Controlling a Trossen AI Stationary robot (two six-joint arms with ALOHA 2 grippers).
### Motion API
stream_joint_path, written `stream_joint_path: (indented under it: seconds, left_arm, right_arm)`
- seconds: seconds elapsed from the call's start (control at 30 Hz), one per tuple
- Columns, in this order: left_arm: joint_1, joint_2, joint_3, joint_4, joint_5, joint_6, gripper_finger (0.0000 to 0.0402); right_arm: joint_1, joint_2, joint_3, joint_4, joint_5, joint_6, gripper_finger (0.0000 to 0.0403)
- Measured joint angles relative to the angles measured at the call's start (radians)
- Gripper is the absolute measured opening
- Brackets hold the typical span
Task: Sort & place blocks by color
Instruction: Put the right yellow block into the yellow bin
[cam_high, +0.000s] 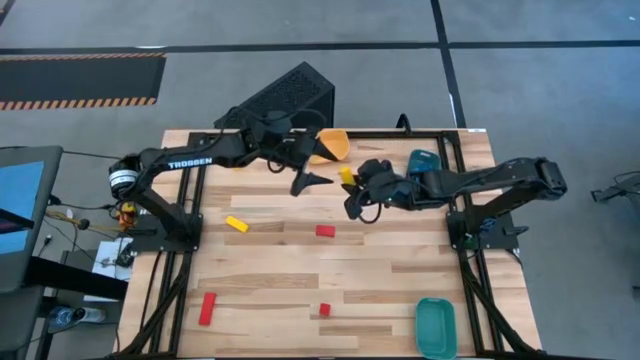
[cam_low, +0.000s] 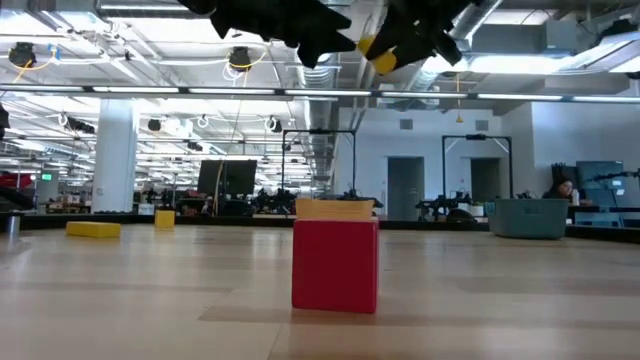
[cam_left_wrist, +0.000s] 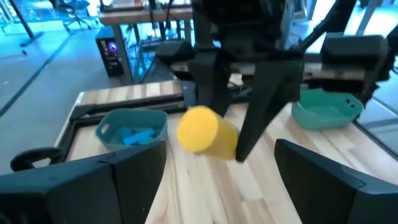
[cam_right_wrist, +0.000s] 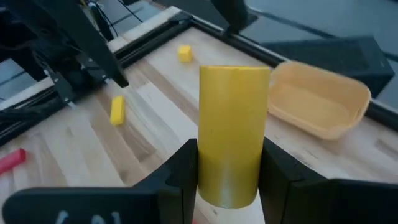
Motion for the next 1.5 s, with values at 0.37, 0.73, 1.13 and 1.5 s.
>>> stream_joint_path:
  seconds: [0.37,0.73,1.13,1.5]
  left_arm:
    - [-0.005,0.000,0.000,0.052,0.010,-0.163,0.0293]
    - [-0.010,0.000,0.000,0.057,0.063,-0.191,0.0268]
    - [-0.015,0.074,0.001,0.102,0.213,-0.206,0.0109]
    - [-0.018,0.118,0.000,0.157,0.245,-0.259,0.0099]
  right_arm:
    - [0.030,0.004,0.001,0.145,-0.008,-0.221,0.0129]
    - [0.030,0.004,0.002,0.191,-0.014,-0.286,0.0129]
    - [0.031,0.004,0.000,0.182,-0.039,-0.284,0.0129]
    - [0.078,0.003,0.003,0.077,-0.030,-0.168,0.0129]
